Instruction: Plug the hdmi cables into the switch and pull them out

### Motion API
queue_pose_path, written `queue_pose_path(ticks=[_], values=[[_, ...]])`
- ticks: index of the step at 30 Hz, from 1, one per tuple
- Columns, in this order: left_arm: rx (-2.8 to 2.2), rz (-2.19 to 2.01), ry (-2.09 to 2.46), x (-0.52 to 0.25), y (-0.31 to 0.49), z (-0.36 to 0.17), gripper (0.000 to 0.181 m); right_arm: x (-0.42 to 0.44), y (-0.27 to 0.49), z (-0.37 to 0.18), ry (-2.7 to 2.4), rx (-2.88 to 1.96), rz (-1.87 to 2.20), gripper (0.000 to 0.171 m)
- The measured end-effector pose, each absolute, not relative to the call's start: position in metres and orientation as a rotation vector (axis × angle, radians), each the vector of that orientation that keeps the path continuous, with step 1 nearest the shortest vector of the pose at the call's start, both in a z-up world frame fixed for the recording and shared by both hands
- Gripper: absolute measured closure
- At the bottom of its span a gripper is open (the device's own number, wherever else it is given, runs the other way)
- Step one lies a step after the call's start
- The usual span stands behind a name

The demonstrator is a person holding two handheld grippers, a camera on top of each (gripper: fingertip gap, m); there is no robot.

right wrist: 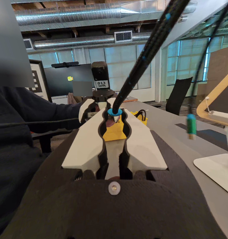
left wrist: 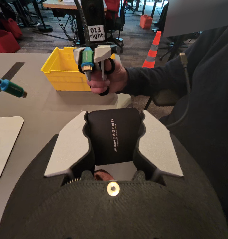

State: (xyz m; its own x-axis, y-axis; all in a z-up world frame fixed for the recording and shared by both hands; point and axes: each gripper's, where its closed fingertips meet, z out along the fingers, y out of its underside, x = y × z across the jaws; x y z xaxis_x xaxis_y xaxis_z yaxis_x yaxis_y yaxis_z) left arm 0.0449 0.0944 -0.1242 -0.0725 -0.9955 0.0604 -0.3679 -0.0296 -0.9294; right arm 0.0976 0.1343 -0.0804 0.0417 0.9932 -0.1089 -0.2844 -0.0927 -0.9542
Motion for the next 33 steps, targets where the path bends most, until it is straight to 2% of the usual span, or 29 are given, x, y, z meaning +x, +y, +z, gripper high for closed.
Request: queue_pose_path(ticks=[7, 15, 22, 29, 33], values=[[-1.444, -1.155, 1.434, 0.037, 0.096, -0.122, 0.107, 0.087, 0.12, -0.091, -0.972, -1.132, 1.343, 0.151], [-1.503, -1.075, 1.394, 0.024, 0.097, -0.137, 0.107, 0.106, 0.102, -0.067, -0.946, -1.157, 1.27, 0.152], [-1.546, -1.048, 1.384, 0.017, 0.096, -0.15, 0.107, 0.191, 0.102, -0.047, -0.707, -1.284, 1.15, 0.152], [-1.546, -1.056, 1.369, 0.014, 0.099, -0.151, 0.107, 0.293, 0.087, -0.085, -0.478, -1.483, 0.994, 0.151], [-1.547, -1.067, 1.375, 0.019, 0.099, -0.154, 0.107, 0.327, 0.085, -0.115, -0.299, -1.534, 1.042, 0.152]])
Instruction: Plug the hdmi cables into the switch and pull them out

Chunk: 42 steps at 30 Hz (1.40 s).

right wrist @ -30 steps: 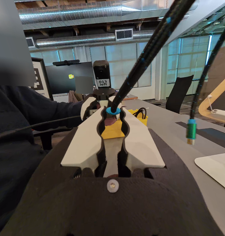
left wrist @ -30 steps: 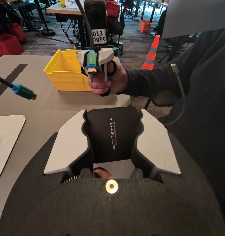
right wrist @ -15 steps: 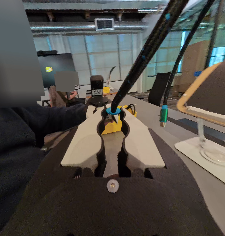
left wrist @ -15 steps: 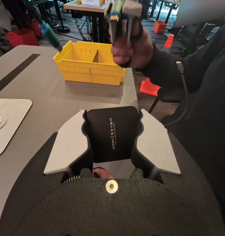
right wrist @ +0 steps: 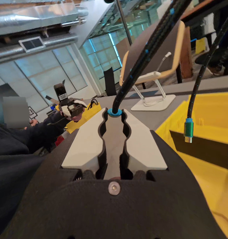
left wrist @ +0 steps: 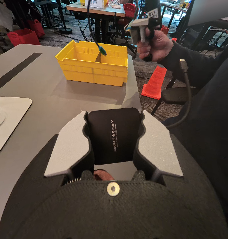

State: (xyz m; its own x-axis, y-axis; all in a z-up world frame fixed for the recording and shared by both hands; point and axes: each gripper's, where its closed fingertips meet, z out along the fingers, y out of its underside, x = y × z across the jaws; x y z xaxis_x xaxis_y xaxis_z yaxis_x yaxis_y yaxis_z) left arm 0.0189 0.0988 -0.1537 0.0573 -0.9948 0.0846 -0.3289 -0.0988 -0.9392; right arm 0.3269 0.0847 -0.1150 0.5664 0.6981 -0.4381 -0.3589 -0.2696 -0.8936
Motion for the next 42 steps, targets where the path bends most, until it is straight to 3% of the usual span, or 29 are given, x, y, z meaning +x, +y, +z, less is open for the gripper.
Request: queue_pose_path(ticks=[7, 15, 25, 32, 34, 42], values=[[-1.551, -1.073, 1.389, 0.026, 0.096, -0.158, 0.107, 0.344, 0.098, -0.191, -0.085, -1.738, 1.088, 0.152], [-1.572, -1.077, 1.389, 0.024, 0.097, -0.163, 0.107, 0.364, 0.105, -0.245, -0.101, -2.047, 0.774, 0.149], [-1.586, -1.076, 1.376, 0.023, 0.099, -0.169, 0.107, 0.419, 0.099, -0.275, -0.187, -2.339, 0.227, 0.088], [-1.594, -1.077, 1.382, 0.024, 0.098, -0.173, 0.107, 0.417, 0.091, -0.283, -0.398, -2.467, 0.193, 0.061], [-1.598, -1.074, 1.392, 0.025, 0.098, -0.174, 0.107, 0.411, 0.085, -0.288, -0.506, -2.556, 0.235, 0.055], [-1.606, -1.07, 1.416, 0.025, 0.096, -0.179, 0.107, 0.421, 0.056, -0.278, -0.805, -2.823, 0.217, 0.058]])
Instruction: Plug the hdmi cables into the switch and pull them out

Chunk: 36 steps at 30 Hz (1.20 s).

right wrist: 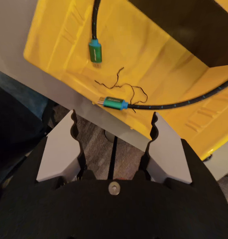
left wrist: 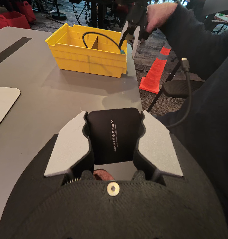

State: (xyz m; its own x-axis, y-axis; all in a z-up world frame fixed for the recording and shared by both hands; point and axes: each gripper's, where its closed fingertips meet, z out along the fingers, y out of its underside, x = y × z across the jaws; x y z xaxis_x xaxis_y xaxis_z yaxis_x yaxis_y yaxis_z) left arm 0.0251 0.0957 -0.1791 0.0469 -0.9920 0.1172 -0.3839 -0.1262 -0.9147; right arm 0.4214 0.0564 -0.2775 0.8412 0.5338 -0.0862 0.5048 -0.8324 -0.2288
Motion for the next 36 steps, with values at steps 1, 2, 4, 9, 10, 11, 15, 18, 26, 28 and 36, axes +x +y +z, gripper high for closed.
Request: queue_pose_path(ticks=[1, 2, 4, 9, 10, 11, 15, 18, 26, 28, 36], values=[[-1.607, -1.069, 1.418, 0.025, 0.096, -0.18, 0.107, 0.426, 0.053, -0.277, -0.831, -2.854, 0.21, 0.06], [-1.609, -1.072, 1.42, 0.025, 0.096, -0.181, 0.107, 0.429, 0.054, -0.274, -0.841, -2.868, 0.198, 0.061], [-1.609, -1.074, 1.421, 0.026, 0.097, -0.182, 0.107, 0.427, 0.063, -0.263, -0.818, -2.822, 0.237, 0.067], [-1.606, -1.08, 1.416, 0.025, 0.097, -0.183, 0.107, 0.434, 0.073, -0.27, -0.795, -2.838, 0.206, 0.092], [-1.606, -1.08, 1.414, 0.025, 0.098, -0.183, 0.107, 0.435, 0.074, -0.276, -0.805, -2.843, 0.189, 0.093], [-1.607, -1.078, 1.413, 0.025, 0.098, -0.183, 0.107, 0.433, 0.074, -0.281, -0.798, -2.85, 0.215, 0.097], [-1.604, -1.079, 1.412, 0.024, 0.098, -0.182, 0.107, 0.424, 0.074, -0.29, -0.696, -2.875, 0.429, 0.101], [-1.6, -1.072, 1.406, 0.024, 0.098, -0.18, 0.107, 0.416, 0.081, -0.272, -0.694, -2.78, 0.476, 0.097], [-1.524, -0.898, 1.41, 0.034, 0.104, -0.163, 0.107, 0.28, 0.086, -0.143, -0.921, -2.098, 0.726, 0.095], [-1.487, -0.776, 1.448, 0.039, 0.105, -0.161, 0.107, 0.219, 0.079, -0.128, -0.996, -1.985, 0.883, 0.095], [-1.319, -0.452, 1.476, 0.048, 0.103, -0.146, 0.104, 0.059, 0.084, -0.133, -1.047, -1.886, 1.422, 0.092]])
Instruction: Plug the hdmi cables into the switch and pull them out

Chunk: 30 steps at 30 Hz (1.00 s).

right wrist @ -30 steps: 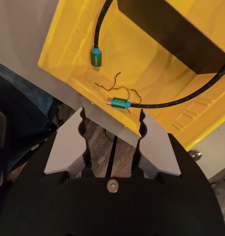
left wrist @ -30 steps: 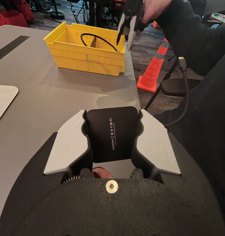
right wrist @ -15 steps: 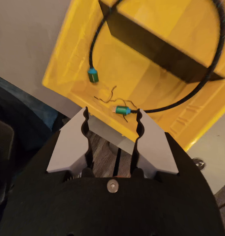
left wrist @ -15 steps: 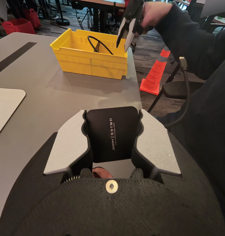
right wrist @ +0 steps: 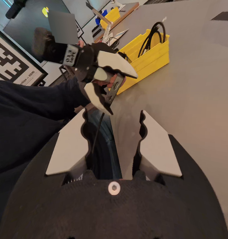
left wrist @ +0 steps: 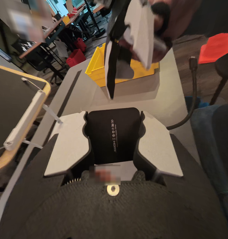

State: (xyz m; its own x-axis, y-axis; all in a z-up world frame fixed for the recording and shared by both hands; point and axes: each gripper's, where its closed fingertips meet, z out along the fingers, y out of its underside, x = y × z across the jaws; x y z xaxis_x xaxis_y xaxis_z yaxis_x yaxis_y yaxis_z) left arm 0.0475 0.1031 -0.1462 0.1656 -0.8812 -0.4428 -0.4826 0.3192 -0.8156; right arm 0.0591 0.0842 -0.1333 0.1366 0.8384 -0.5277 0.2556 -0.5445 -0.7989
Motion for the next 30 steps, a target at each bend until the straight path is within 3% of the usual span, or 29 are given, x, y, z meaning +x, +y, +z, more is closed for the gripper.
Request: queue_pose_path(ticks=[5, 7, 8, 16, 20, 25, 30], values=[[-1.227, -0.22, 1.559, 0.053, 0.1, -0.149, 0.106, 0.014, 0.078, -0.141, -1.123, -1.861, 1.562, 0.113], [-1.205, -0.163, 1.585, 0.055, 0.098, -0.153, 0.107, 0.008, 0.078, -0.141, -1.155, -1.846, 1.564, 0.149], [-1.21, -0.132, 1.581, 0.055, 0.1, -0.154, 0.107, 0.007, 0.081, -0.143, -1.159, -1.85, 1.525, 0.156], [-1.23, 0.066, 1.425, 0.044, 0.119, -0.124, 0.094, 0.051, 0.11, -0.109, -1.116, -1.783, 1.267, 0.159], [-1.241, 0.105, 1.362, 0.027, 0.126, -0.112, 0.101, 0.131, 0.162, -0.061, -1.106, -1.733, 0.885, 0.159], [-1.342, 0.101, 1.324, 0.008, 0.134, -0.135, 0.106, 0.241, 0.227, -0.014, -1.189, -1.717, 0.397, 0.16], [-1.448, 0.099, 1.297, -0.01, 0.14, -0.16, 0.107, 0.316, 0.269, -0.06, -1.463, -1.857, 0.036, 0.159]])
